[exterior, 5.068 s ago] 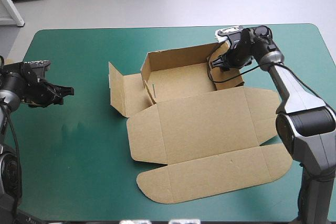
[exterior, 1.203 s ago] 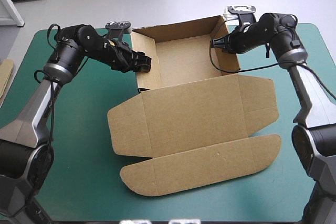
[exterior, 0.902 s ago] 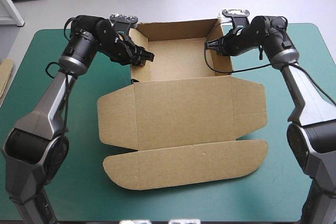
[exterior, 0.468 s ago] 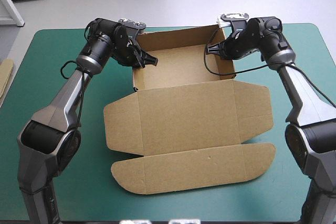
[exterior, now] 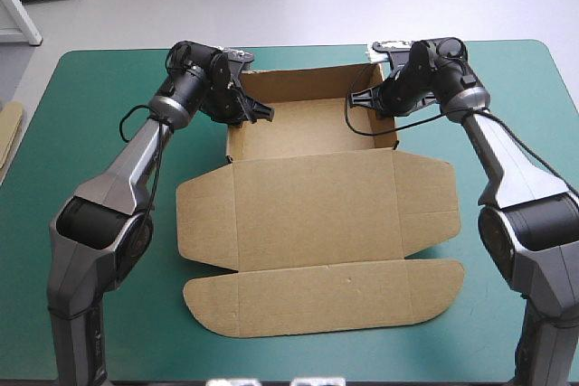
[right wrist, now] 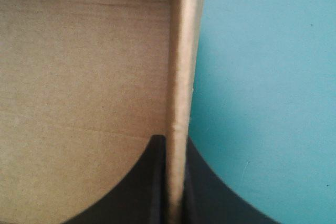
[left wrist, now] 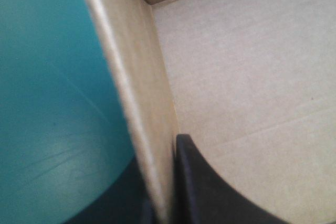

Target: Fold the box

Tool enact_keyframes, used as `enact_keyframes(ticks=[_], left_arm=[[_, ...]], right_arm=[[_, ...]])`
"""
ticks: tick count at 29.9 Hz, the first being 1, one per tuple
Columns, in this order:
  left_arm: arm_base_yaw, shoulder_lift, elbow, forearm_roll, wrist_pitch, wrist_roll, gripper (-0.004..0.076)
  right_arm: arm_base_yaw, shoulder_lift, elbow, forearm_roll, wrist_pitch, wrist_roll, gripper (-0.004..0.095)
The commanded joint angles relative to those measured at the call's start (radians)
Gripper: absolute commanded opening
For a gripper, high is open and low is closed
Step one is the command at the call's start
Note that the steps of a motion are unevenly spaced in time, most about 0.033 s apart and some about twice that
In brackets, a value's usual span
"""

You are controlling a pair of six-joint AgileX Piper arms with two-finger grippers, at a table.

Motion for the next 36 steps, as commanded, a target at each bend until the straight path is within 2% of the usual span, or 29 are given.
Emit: enact_keyframes(ticks=[1, 10, 22, 25, 29, 33, 36], left_arm=[[-0.008, -0.036, -0.030, 0.010, 0.050, 0.045, -0.0009], [-0.008, 0.036, -0.028, 0.084, 0.030, -0.017, -0.0008], [-0.006, 0.085, -0.036, 0.074, 0.013, -0.017, -0.0008], [-0.004, 0.083, -0.047, 0.074, 0.018, 0.000, 0.0013], [-0.004, 0.081, -0.080, 0.070, 0.033, 0.004, 0.0159], [-0.004, 0.079, -0.120, 0.030, 0.043, 0.021, 0.0433], [-0.004, 0.072, -0.134, 0.017, 0.050, 0.023, 0.0538]], right_arm=[[0.008, -0.037, -0.031, 0.028, -0.032, -0.029, -0.0003], [0.008, 0.033, -0.031, 0.003, -0.026, -0.029, -0.0003], [0.008, 0.061, -0.031, -0.026, -0.032, -0.062, -0.0003], [0.008, 0.056, -0.031, -0.035, -0.030, -0.068, 0.0035], [0.008, 0.038, -0.031, -0.035, -0.032, -0.073, 0.0244], [0.008, 0.005, -0.031, -0.048, -0.034, -0.064, 0.0442], [0.008, -0.017, -0.031, -0.057, -0.032, -0.061, 0.0487]])
